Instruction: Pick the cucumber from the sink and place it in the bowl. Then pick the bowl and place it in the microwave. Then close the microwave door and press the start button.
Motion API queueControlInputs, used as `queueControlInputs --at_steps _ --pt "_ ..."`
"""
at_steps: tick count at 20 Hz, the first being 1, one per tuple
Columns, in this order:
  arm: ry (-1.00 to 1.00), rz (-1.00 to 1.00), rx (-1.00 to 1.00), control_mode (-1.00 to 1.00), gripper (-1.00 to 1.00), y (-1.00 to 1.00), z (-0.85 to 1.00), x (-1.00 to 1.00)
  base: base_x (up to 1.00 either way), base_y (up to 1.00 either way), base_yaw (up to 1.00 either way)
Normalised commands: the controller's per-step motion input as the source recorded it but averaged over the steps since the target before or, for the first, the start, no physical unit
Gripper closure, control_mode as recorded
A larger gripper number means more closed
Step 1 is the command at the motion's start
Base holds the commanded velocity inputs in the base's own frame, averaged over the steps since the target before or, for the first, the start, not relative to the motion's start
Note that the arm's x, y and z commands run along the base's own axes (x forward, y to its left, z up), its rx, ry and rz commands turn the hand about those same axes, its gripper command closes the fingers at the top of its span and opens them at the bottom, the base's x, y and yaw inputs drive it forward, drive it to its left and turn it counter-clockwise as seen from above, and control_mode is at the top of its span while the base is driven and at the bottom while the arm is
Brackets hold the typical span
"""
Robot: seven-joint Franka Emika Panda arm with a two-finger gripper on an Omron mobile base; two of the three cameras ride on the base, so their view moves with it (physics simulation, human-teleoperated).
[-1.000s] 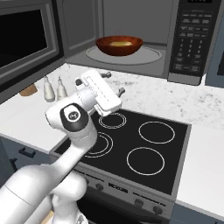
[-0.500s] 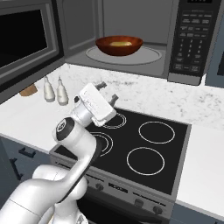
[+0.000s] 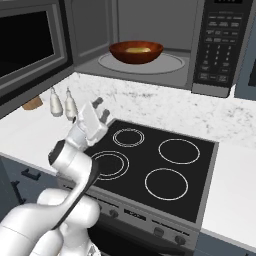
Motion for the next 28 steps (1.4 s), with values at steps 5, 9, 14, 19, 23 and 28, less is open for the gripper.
queueControlInputs --at_steps 5,9,14,19,23,28 --pt "0.11 -0.13 -0.08 -1.0 -1.0 0.57 -0.34 0.01 0.0 0.0 0.0" --pt "0.01 -0.1 0.0 -1.0 -1.0 0.6 -0.03 0.0 0.0 0.0 0.0" --pt "0.0 -0.03 0.0 -1.0 -1.0 0.7 -0.03 0.01 0.0 0.0 0.0" --pt "0.0 0.0 -0.01 -1.0 -1.0 0.73 -0.33 0.23 0.0 0.0 0.0" --pt "0.0 -0.01 -0.04 -1.0 -1.0 0.69 -0.34 0.21 0.0 0.0 0.0" --pt "0.0 -0.03 -0.01 -1.0 -1.0 0.75 -0.19 0.11 0.0 0.0 0.0"
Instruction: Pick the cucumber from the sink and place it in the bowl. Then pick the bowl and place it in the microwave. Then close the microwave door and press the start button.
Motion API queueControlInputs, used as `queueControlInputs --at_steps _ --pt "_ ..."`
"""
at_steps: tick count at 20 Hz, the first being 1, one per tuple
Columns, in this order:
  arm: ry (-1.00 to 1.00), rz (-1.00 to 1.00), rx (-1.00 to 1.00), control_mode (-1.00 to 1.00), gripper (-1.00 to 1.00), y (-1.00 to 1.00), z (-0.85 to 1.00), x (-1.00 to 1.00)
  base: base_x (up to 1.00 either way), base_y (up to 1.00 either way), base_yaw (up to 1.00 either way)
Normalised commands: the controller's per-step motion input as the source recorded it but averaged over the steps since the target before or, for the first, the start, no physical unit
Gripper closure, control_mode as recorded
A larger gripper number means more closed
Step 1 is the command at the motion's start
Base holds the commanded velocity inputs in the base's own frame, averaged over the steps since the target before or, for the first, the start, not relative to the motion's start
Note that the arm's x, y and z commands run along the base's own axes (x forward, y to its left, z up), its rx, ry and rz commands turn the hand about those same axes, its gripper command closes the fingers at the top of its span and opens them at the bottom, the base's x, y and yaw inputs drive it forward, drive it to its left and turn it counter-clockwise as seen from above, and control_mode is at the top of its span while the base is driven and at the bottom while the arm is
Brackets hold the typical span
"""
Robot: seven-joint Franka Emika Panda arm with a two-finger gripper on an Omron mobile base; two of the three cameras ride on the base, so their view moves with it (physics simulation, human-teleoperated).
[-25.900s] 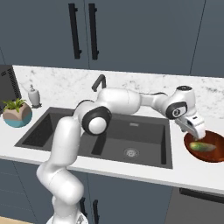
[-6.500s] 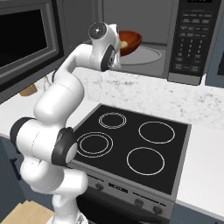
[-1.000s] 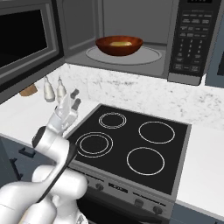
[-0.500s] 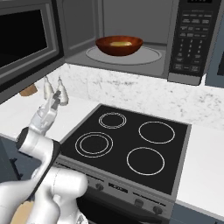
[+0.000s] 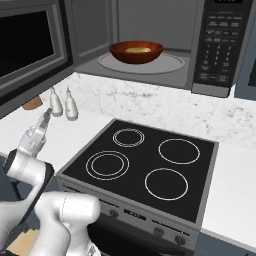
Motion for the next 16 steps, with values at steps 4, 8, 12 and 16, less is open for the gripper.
queueControlInputs --at_steps 4,8,12,16 --pt "0.0 -0.05 0.0 -1.0 -1.0 0.75 -0.07 0.1 0.0 0.0 0.0" --pt "0.02 -0.07 0.0 -1.0 -1.0 0.67 0.0 0.17 0.0 0.0 0.0" --pt "0.02 -0.08 0.0 -1.0 -1.0 0.62 0.0 0.21 0.0 0.0 0.0" --pt "0.02 -0.1 0.0 -1.0 -1.0 0.57 0.01 0.15 0.0 0.0 0.0"
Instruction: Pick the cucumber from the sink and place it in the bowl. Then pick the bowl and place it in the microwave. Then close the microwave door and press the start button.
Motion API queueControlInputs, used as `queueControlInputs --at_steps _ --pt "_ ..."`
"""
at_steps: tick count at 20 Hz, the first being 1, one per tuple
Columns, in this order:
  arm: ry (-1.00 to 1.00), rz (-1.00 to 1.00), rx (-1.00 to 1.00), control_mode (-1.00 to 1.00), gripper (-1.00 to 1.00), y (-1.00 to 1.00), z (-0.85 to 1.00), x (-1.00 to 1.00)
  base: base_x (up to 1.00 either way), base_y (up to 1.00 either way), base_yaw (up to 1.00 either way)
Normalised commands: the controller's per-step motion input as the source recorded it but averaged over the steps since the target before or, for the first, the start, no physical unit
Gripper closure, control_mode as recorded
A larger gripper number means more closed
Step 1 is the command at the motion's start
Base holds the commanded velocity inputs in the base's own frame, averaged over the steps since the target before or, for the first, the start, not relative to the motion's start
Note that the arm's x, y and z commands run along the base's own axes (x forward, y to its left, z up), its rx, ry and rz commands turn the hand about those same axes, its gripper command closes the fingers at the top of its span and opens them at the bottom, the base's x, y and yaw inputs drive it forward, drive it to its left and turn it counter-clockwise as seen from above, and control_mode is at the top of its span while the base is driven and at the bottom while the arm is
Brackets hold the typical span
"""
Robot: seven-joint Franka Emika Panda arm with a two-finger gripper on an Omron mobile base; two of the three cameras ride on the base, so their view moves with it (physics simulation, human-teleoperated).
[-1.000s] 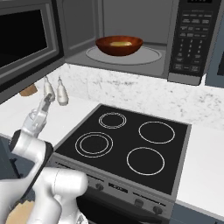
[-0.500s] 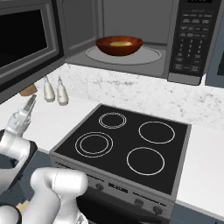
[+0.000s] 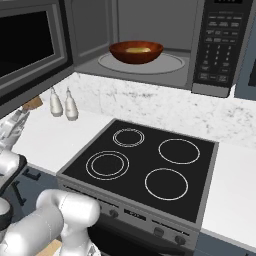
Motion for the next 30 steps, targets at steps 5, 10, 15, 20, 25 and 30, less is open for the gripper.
queueControlInputs --at_steps 5,10,15,20,25,30 --pt "0.01 -0.18 0.0 -1.0 -1.0 0.29 0.31 0.03 0.0 0.0 0.0" --pt "0.0 -0.22 0.0 -1.0 -1.0 0.0 0.55 0.0 0.0 0.0 0.0" --pt "0.0 -0.21 0.0 -1.0 -1.0 -0.14 0.44 -0.02 0.0 0.0 0.0" --pt "-0.01 -0.16 0.02 -1.0 -1.0 -0.37 0.35 -0.14 0.0 0.0 0.0" --pt "0.0 -0.11 0.08 -1.0 -1.0 -0.52 0.4 -0.18 0.0 0.0 0.0" --pt "0.0 -0.07 0.09 -1.0 -1.0 -0.53 0.46 -0.2 0.0 0.0 0.0"
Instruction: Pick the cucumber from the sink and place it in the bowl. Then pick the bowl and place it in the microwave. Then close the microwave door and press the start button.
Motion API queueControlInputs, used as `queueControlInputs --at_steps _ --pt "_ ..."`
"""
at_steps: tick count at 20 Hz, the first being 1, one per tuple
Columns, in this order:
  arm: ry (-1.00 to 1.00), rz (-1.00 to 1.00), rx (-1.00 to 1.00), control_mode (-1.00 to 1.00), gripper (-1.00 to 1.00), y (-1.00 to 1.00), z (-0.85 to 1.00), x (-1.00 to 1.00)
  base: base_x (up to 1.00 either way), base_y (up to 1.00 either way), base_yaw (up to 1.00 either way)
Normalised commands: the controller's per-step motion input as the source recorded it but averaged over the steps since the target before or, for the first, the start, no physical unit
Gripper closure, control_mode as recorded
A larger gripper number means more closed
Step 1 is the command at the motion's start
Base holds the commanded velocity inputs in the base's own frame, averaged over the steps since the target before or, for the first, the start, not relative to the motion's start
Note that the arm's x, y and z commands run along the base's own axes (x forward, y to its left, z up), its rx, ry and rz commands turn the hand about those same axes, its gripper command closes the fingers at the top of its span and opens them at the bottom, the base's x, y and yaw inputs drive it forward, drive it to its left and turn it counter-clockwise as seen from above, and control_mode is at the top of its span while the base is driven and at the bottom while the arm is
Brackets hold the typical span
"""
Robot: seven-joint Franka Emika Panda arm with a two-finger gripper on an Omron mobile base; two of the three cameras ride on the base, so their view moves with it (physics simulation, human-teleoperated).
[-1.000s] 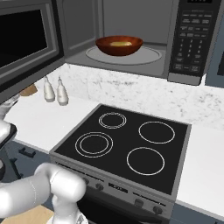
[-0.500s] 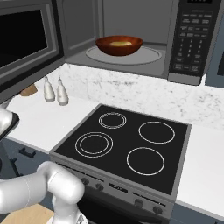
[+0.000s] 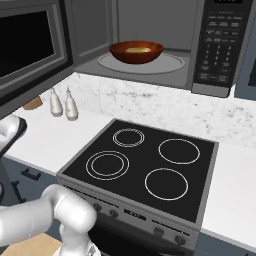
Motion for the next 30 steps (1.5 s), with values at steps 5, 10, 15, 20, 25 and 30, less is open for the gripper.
queueControlInputs --at_steps 5,10,15,20,25,30 --pt "0.0 0.0 0.11 -1.0 -1.0 -0.65 0.33 -0.37 0.0 0.0 0.0" --pt "-0.01 0.0 0.14 -1.0 -1.0 -0.74 0.28 -0.39 0.0 0.0 0.0" --pt "0.0 0.16 0.13 -1.0 -1.0 -0.84 0.17 -0.29 0.0 0.0 0.0" --pt "0.01 0.27 0.11 -1.0 -1.0 -0.85 0.05 -0.07 0.0 0.0 0.0" --pt "0.0 0.35 0.14 -1.0 -1.0 -0.88 0.0 0.0 0.0 0.0 0.0" --pt "0.0 0.39 0.12 -1.0 -1.0 -0.74 0.03 0.0 0.0 0.0 0.0"
